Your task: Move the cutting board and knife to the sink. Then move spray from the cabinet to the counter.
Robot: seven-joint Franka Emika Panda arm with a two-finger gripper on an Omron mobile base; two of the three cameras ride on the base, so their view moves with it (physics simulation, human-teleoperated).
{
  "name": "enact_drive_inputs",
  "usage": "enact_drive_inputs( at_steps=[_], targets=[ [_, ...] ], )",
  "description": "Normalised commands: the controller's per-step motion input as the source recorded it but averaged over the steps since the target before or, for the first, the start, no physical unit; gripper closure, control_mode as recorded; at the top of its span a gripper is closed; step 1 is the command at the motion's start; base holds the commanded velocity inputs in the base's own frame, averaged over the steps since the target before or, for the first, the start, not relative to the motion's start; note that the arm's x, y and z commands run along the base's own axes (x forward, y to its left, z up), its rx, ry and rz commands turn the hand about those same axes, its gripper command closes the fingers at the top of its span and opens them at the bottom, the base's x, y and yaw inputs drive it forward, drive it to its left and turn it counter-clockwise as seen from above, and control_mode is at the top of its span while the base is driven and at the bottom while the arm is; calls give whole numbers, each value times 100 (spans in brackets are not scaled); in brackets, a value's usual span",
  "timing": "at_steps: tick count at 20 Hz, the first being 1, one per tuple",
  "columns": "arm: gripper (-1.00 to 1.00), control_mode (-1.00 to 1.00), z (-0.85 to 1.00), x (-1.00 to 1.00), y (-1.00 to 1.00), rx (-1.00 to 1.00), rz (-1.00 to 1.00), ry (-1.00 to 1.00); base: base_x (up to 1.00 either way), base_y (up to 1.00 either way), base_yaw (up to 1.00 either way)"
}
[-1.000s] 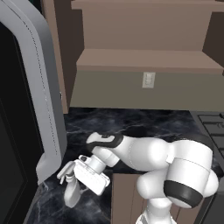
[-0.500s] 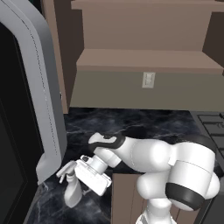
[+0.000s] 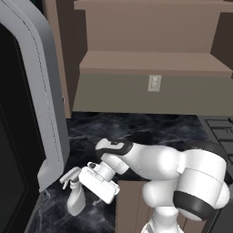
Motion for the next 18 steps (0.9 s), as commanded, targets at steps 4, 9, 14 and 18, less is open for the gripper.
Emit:
enact_drive_inputs(
  at_steps=[4, 9, 14, 18],
  targets=[
    [-100, -100, -1, -1, -19, 0, 0, 0, 0, 0, 0],
    [-100, -100, 2, 0, -21, 0, 0, 0, 0, 0, 0],
    [-100, -100, 27, -3, -15, 0, -4, 4, 0, 0, 0],
    [-100, -100, 31, -9, -17, 0, -13, 16, 0, 0, 0]
  ],
)
